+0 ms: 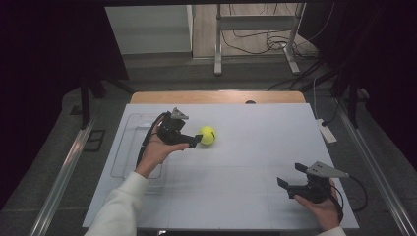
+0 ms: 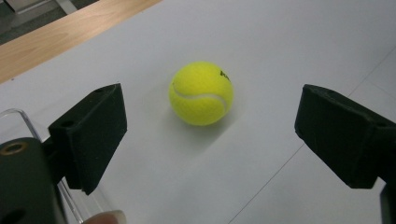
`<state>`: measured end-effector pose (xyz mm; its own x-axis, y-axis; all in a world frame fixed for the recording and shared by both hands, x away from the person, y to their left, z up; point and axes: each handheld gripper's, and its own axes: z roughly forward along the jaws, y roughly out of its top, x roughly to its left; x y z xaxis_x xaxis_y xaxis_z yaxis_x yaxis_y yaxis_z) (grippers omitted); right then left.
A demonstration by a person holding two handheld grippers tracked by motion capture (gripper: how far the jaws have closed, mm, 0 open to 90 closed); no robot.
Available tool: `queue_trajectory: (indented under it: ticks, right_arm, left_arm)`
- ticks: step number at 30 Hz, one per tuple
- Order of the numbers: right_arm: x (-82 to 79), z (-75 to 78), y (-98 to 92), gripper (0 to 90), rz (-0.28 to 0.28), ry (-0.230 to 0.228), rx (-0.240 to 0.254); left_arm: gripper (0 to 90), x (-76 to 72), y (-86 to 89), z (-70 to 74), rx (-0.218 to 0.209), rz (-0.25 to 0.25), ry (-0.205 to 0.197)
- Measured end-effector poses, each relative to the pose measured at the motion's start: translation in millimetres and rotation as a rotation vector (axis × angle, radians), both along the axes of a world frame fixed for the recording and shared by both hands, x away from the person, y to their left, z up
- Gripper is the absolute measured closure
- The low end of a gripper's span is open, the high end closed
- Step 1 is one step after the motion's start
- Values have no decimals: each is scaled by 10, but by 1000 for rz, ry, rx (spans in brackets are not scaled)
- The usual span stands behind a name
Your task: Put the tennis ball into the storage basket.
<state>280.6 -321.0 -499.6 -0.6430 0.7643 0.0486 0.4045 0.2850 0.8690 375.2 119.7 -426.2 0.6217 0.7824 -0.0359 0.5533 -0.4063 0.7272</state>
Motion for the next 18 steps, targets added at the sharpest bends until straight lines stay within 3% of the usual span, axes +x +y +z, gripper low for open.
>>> queue_trajectory:
  ticks: [18]
  right_arm:
    - [0, -4, 3, 98, 0, 0, -3]
  left_arm:
    - [101, 198, -57, 15, -6, -8, 36]
